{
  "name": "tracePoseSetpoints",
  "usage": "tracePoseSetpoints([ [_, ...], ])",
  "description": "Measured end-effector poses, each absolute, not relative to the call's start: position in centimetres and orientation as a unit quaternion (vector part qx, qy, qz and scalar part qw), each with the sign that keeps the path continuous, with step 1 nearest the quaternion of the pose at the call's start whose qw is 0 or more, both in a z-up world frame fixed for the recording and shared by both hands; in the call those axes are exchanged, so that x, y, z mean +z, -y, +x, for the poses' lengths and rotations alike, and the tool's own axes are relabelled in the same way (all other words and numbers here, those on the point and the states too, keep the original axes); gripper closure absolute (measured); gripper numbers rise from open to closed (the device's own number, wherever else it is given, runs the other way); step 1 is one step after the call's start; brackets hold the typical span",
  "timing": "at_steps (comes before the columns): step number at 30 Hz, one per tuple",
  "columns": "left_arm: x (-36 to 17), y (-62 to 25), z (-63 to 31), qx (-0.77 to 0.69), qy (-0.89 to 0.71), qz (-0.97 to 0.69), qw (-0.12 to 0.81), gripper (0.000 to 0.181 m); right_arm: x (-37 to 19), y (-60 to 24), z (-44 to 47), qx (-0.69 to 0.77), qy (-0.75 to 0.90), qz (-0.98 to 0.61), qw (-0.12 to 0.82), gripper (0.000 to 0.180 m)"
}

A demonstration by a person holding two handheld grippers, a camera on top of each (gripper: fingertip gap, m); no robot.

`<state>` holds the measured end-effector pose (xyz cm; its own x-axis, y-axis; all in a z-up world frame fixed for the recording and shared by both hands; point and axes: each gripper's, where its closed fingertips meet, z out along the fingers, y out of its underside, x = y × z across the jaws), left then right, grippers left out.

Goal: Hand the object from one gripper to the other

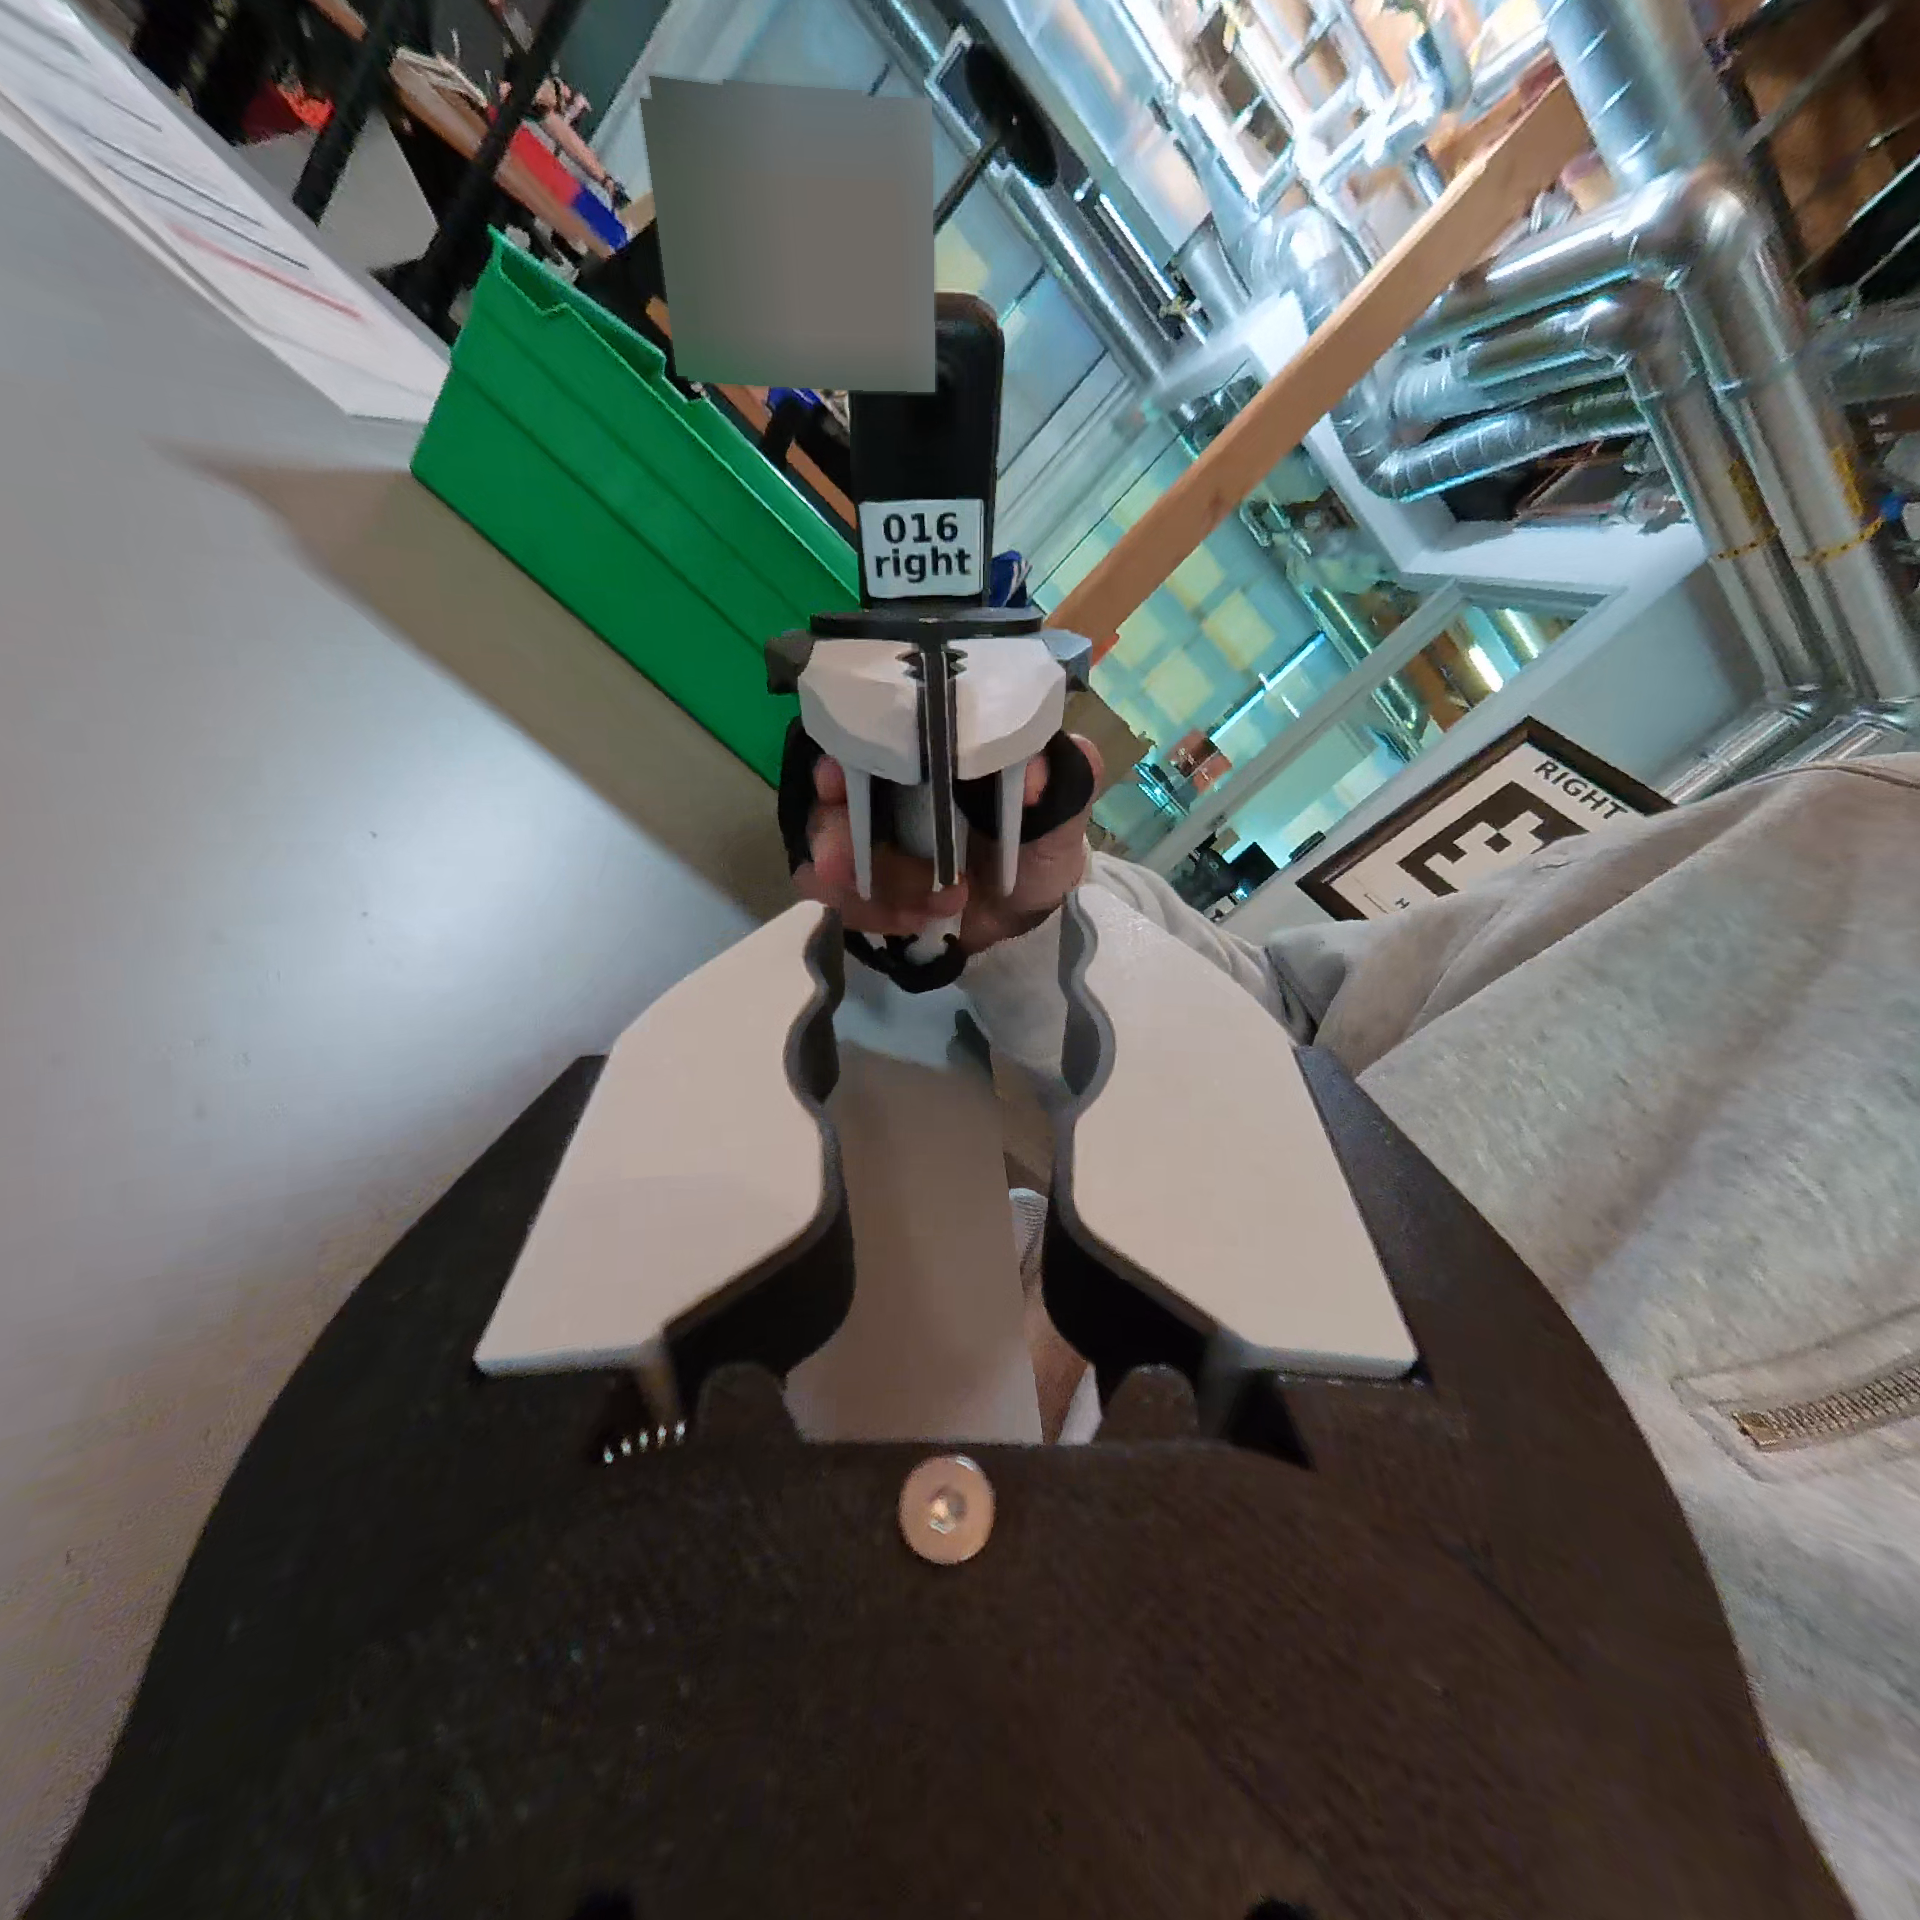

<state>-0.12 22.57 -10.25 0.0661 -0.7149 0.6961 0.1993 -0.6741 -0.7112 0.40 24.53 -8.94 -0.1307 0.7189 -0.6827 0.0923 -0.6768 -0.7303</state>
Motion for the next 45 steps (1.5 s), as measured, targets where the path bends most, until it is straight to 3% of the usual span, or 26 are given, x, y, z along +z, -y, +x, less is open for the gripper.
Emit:
tracePoseSetpoints([
  [7,-11.4,-21.6,0.8,-0.622,-0.247,-0.661,0.339,0.160,-10.5,-22.3,-0.8,0.635,0.404,-0.626,0.207,0.176],
  [9,-11.6,-21.2,1.0,-0.606,-0.272,-0.664,0.343,0.177,-10.8,-21.9,-1.1,0.629,0.412,-0.625,0.208,0.176],
  [11,-11.8,-21.2,1.0,-0.589,-0.285,-0.672,0.347,0.177,-10.8,-22.0,-1.1,0.626,0.420,-0.618,0.224,0.175],
  [14,-11.6,-21.5,0.7,-0.579,-0.284,-0.673,0.362,0.177,-10.4,-23.5,-1.4,0.605,0.410,-0.606,0.315,0.150],
  [21,-10.2,-21.8,0.0,-0.669,-0.209,-0.635,0.324,0.178,-7.4,-24.0,-0.7,0.534,0.464,-0.492,0.508,0.116],
  [24,-9.4,-21.7,-0.4,-0.721,-0.176,-0.603,0.291,0.178,-7.3,-22.9,-0.8,0.477,0.521,-0.445,0.551,0.115],
  [33,-9.6,-21.2,-0.3,-0.749,-0.162,-0.596,0.241,0.178,-8.4,-21.9,-1.4,0.407,0.582,-0.420,0.564,0.117],
  [39,-9.4,-20.9,-0.2,-0.768,-0.153,-0.583,0.217,0.177,-9.1,-21.3,-1.7,0.376,0.612,-0.406,0.565,0.135],
  [45,-9.3,-20.9,-0.1,-0.770,-0.154,-0.578,0.221,0.177,-9.1,-21.5,-1.6,0.374,0.609,-0.415,0.563,0.136],
])
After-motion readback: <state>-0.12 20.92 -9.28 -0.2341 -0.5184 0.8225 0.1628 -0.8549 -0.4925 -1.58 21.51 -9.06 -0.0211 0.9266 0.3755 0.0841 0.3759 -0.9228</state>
